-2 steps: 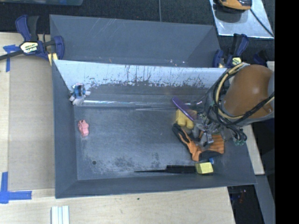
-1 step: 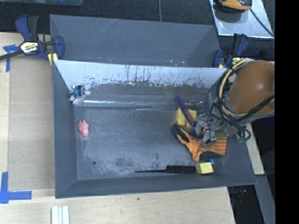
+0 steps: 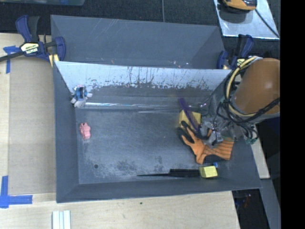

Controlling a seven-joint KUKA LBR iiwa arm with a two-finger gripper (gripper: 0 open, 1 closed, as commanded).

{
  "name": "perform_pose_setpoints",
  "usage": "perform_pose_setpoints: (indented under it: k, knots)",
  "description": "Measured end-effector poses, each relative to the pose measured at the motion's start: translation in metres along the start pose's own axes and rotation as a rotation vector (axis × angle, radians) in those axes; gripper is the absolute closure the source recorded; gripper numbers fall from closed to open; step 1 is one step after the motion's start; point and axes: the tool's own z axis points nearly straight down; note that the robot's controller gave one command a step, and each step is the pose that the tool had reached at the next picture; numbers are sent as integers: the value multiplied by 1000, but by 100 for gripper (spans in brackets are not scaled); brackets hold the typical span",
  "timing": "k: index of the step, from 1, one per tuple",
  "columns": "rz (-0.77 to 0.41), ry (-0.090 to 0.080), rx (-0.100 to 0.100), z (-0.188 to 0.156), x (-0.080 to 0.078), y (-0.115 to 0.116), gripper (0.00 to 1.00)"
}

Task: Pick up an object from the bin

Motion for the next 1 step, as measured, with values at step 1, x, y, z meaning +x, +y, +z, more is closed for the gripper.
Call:
perform_pose_setpoints:
  k: [1]
  knots:
    - [2, 6, -3, -33, 1, 1, 100]
